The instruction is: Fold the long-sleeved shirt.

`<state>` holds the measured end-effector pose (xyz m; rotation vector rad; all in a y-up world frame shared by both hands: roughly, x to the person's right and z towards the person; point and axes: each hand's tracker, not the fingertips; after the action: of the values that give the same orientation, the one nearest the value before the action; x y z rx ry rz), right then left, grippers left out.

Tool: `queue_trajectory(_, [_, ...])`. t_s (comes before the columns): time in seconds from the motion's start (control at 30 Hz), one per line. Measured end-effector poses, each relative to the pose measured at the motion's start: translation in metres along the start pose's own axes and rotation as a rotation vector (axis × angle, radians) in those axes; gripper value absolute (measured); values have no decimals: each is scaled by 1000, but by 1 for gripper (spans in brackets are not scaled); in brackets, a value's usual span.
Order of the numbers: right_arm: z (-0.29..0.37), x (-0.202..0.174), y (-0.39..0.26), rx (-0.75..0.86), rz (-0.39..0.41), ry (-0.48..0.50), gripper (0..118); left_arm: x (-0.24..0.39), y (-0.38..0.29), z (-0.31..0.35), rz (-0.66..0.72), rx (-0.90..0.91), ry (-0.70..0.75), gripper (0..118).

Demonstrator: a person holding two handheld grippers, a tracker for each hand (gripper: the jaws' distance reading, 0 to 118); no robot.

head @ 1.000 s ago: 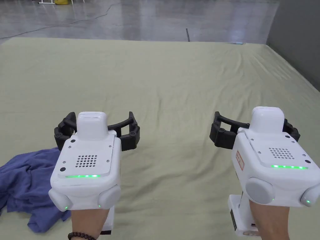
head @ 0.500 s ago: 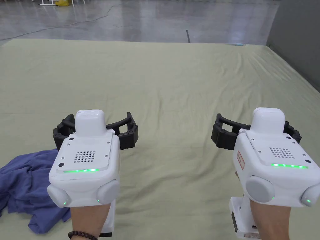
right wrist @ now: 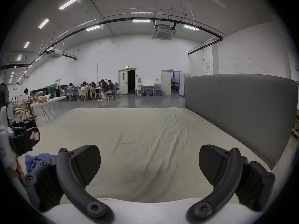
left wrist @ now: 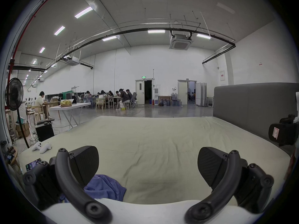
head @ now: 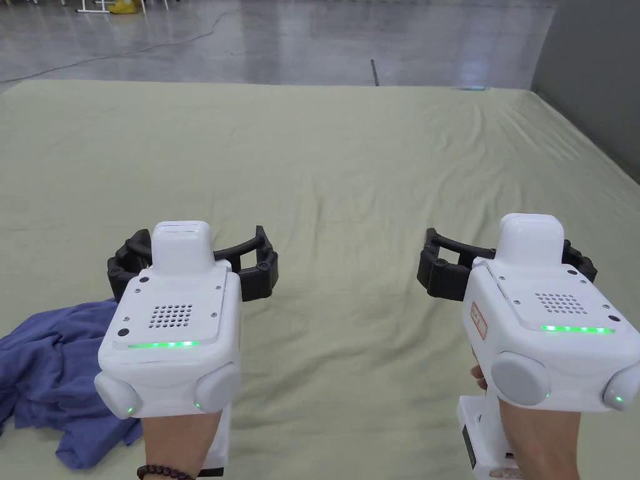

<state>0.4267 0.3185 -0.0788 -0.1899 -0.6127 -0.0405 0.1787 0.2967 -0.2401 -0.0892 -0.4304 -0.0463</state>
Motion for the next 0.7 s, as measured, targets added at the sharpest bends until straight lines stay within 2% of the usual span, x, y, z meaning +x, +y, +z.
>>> queue_trajectory(0.57, [2,5,1,6,-18,-2,118,-2,-3,2,59,33,-26,118])
queue_trajectory(0.7, [3,4,1,9,-17,-1,118,-2,-1,1,37,-7,-29,118])
